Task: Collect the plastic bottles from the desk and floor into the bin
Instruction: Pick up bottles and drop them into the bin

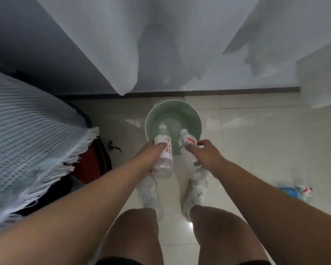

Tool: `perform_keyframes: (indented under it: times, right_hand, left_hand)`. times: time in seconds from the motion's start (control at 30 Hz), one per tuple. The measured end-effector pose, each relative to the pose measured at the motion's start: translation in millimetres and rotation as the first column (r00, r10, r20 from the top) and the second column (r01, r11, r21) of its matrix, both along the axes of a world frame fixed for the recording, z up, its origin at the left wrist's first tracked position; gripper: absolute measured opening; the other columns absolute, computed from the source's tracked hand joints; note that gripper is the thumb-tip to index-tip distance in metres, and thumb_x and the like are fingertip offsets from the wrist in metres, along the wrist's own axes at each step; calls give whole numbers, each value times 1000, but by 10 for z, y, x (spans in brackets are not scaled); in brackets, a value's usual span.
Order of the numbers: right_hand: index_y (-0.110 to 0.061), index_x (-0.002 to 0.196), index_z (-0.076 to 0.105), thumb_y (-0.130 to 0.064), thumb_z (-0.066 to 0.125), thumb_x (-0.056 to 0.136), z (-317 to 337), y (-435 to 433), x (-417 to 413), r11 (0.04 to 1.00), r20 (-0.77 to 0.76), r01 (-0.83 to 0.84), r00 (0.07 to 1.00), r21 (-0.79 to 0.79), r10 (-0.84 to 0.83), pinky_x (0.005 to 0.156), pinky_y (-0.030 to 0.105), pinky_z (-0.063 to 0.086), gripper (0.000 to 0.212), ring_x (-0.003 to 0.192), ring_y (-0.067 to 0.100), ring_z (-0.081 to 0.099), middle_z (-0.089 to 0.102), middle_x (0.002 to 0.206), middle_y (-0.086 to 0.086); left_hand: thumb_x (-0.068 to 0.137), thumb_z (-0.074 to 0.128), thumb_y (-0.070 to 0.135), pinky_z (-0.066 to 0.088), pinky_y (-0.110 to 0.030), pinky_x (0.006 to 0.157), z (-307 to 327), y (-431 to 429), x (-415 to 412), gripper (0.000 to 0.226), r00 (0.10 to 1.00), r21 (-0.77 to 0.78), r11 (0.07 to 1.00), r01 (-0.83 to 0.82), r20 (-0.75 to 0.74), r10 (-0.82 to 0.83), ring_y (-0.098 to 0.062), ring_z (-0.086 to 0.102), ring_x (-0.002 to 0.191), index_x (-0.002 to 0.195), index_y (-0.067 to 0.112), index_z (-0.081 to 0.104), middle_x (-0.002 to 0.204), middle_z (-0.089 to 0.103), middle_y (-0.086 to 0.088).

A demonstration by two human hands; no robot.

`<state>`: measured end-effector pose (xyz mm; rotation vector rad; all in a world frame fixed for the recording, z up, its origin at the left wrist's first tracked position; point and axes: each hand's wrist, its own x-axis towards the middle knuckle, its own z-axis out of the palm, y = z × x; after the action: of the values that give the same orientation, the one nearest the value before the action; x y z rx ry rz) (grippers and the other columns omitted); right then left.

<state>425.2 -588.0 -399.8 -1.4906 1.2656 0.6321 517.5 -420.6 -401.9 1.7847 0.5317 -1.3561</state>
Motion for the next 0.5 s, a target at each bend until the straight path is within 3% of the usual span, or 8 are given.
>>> perform_keyframes:
  times: [0.07, 0.13, 0.2, 0.27, 0.4, 0.5]
  right_hand:
    - [-13, 121, 61, -46, 73, 83, -366, -38, 162, 999, -4, -33, 999, 3, 33, 66, 44, 64, 52, 88, 34, 72, 68, 101, 8]
    - [-10, 121, 66, -41, 70, 86, -673, -73, 289, 998, -17, -66, 998, 22, 67, 75, 49, 65, 47, 91, 37, 72, 70, 108, 15]
    - [-6, 125, 64, -36, 67, 90, -909, -114, 386, 993, -33, -105, 994, 44, 107, 80, 46, 64, 46, 95, 36, 70, 67, 115, 16]
    - [-2, 130, 61, -33, 64, 94, -1117, -139, 467, 987, -43, -155, 987, 41, 157, 85, 46, 62, 47, 102, 37, 68, 64, 122, 19]
    - [2, 129, 62, -27, 51, 100, -1409, -132, 546, 951, -54, -310, 949, 6, 310, 86, 38, 55, 42, 113, 40, 64, 64, 126, 25]
    - [1, 125, 64, -26, 49, 101, -1512, -147, 556, 925, -74, -379, 923, 6, 378, 84, 33, 45, 39, 119, 38, 61, 65, 127, 22]
  left_hand:
    - [93, 58, 46, 59, -57, 90, -339, -158, 110, 48, 992, 9, 995, 102, 72, -102, -34, 71, 103, 136, 26, 54, 121, 69, -11]
    - [95, 58, 44, 58, -55, 93, -623, -288, 186, 41, 978, 25, 984, 178, 106, -179, -35, 71, 106, 131, 24, 57, 121, 69, -12]
    - [97, 58, 39, 62, -46, 82, -843, -421, 233, 17, 982, 23, 985, 174, 70, -175, -31, 73, 94, 106, 25, 63, 106, 72, -8]
    - [96, 58, 31, 58, -33, 68, -1038, -534, 272, 14, 984, 47, 984, 174, 28, -175, -28, 70, 82, 85, 23, 60, 94, 70, -8]
    - [95, 61, 29, 54, -24, 43, -1321, -663, 291, 14, 969, 102, 965, 242, -70, -236, -21, 68, 59, 100, 16, 65, 84, 69, -8]
    - [90, 64, 41, 60, -35, 52, -1428, -683, 316, 27, 945, 172, 929, 327, -76, -319, -25, 66, 72, 105, 19, 59, 98, 63, -8]
